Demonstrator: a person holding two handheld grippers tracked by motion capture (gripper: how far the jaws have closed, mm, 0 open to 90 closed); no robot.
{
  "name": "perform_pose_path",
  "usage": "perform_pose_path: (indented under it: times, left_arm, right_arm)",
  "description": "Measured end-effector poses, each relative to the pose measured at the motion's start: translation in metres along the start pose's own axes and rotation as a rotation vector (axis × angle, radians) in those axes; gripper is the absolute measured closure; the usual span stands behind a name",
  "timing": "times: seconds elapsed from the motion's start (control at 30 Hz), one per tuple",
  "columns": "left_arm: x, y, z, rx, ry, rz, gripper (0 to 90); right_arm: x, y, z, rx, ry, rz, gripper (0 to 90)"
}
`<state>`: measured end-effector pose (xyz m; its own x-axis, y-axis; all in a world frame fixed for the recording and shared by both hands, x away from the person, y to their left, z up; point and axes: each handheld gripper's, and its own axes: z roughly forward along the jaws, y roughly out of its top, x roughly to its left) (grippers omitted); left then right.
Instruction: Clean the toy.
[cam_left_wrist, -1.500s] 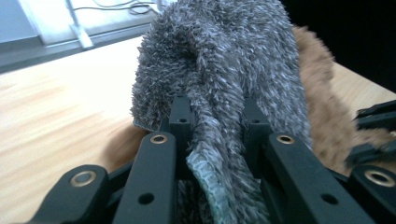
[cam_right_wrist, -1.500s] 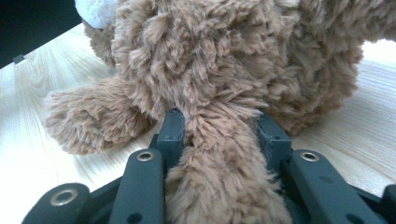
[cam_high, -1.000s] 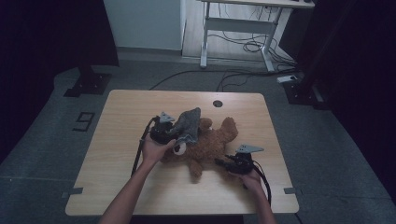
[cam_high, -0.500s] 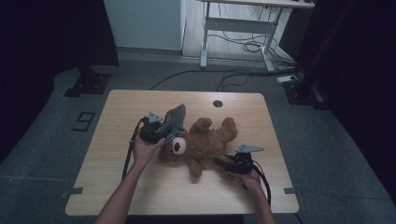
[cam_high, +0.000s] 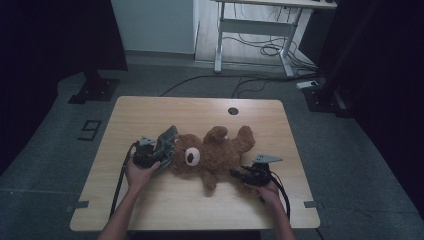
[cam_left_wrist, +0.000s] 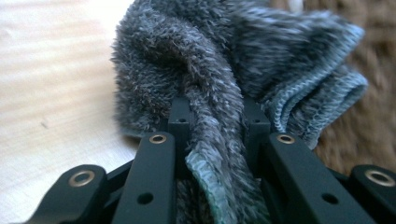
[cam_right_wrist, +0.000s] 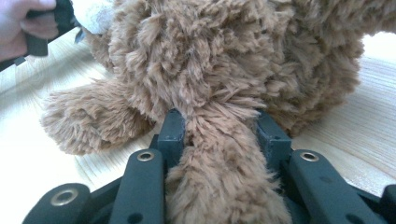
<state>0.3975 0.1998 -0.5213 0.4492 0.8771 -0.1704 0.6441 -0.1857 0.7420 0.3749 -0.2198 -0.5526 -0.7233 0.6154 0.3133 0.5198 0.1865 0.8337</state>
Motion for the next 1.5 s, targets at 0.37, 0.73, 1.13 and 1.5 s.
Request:
perform_pose_path:
  times: [0.37,0.73,1.13,1.5]
  left_arm:
    - [-0.014,-0.004,-0.041,-0.104,-0.031,0.012,71.8]
    - [-0.083,0.011,-0.043,-0.140,-0.167,0.169,71.7]
    - [-0.067,-0.028,-0.021,-0.001,-0.063,0.183,72.8]
    - [-0.054,-0.035,-0.035,-0.039,-0.099,0.101,72.4]
  right_arm:
    - [-0.001,0.000,-0.001,0.005,-0.003,0.016,62.4]
    - [-0.001,-0.001,-0.001,0.004,-0.006,0.011,62.4]
    - [0.000,0.000,0.000,0.009,-0.001,0.006,62.3]
    - [0.000,0.000,0.000,0.009,0.000,0.008,62.4]
